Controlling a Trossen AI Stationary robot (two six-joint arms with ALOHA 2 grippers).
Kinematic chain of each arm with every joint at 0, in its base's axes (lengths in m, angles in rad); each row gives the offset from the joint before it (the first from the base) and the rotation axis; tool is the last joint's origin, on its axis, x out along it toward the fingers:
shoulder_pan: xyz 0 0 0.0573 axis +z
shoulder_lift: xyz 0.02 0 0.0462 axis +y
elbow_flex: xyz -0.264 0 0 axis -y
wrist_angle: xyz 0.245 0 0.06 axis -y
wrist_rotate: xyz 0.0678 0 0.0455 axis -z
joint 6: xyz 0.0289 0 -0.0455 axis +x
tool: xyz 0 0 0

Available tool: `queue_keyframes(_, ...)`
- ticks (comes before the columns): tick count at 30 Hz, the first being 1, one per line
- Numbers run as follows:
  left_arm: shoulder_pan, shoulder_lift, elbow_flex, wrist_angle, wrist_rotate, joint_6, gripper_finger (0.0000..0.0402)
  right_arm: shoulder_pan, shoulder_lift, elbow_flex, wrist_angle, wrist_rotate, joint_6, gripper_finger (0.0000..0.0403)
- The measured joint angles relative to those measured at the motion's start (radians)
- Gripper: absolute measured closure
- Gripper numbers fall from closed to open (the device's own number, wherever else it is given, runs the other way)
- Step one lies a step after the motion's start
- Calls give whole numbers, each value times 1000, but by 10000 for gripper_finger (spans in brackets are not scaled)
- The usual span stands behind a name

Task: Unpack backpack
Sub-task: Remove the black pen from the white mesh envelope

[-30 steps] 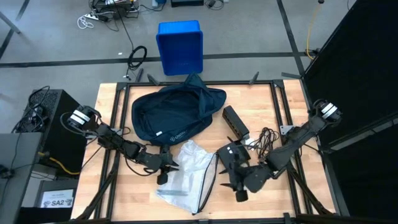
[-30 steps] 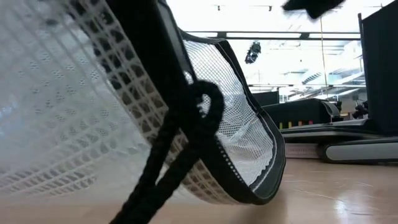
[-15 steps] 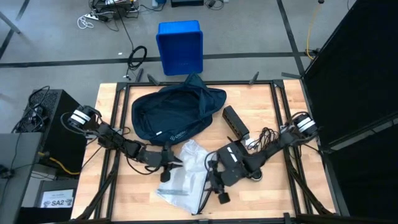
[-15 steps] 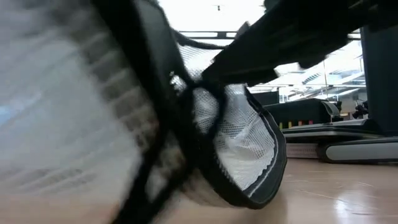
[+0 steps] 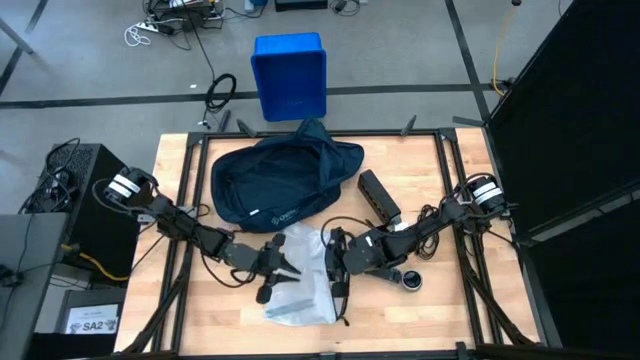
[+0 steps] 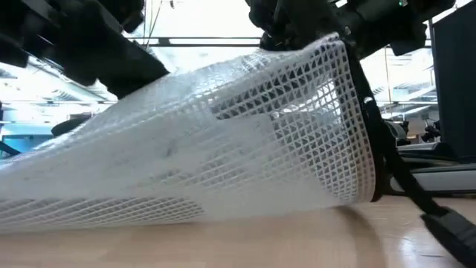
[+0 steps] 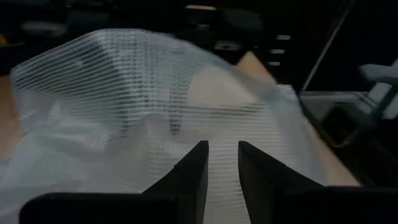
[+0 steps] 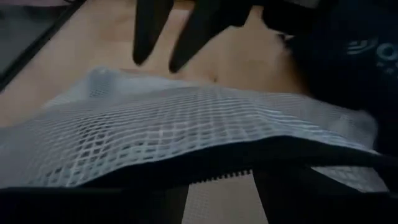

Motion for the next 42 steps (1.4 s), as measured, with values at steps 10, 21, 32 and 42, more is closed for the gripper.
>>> queue_keyframes(10, -168, 0, 43, -83, -54, -64, 339, 21, 0, 0, -7, 49, -3, 230)
queue_keyframes(21, -225, 162, 139, -225, -118, -218, 339, -67, -1, 0, 4, 41, -2, 208)
queue_keyframes(32, -175, 361, 172, -90, -122, -241, 339, 15, 0, 0, 5, -158, -19, 222)
queue_keyframes(42, -129, 365, 170, -69, -123, -205, 339, 79, 4, 0, -22, -170, -18, 205)
